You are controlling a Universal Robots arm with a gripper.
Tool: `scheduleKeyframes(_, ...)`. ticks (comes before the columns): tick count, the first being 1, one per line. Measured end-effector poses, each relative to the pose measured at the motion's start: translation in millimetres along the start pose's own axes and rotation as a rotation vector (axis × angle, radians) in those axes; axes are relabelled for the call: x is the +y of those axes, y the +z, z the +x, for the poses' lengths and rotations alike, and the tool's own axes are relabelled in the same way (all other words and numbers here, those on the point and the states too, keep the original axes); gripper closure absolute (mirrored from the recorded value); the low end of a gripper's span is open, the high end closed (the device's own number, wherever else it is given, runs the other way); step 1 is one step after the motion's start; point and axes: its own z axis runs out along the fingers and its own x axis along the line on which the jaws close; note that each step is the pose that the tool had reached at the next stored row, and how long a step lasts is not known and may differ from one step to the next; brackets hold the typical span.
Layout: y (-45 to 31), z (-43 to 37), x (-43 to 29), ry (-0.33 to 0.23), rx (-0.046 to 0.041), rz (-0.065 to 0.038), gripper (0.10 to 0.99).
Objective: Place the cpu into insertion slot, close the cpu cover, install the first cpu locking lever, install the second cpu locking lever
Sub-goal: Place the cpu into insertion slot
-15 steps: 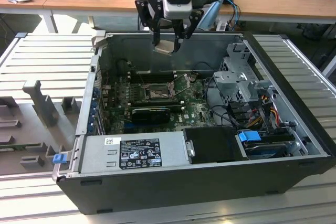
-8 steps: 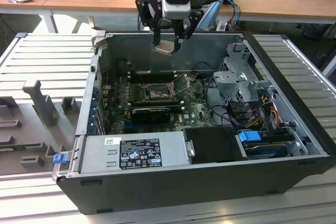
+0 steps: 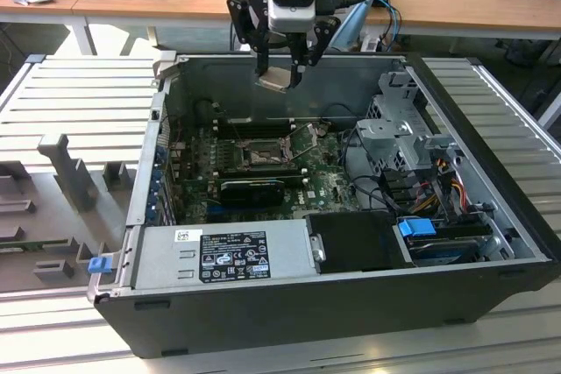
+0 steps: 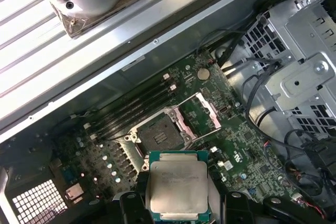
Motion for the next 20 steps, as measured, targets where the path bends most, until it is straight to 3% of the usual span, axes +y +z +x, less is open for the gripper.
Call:
scheduleKeyframes(9, 0.2, 0.0, 0.0, 0.044, -0.0044, 0.0, 0.557)
scheduleKeyframes(14, 0.4, 0.0, 0.0, 0.107, -0.0103, -0.001, 0.557)
scheduleKeyframes(20, 0.5, 0.0, 0.0, 0.139, -0.0132, -0.002, 0.557)
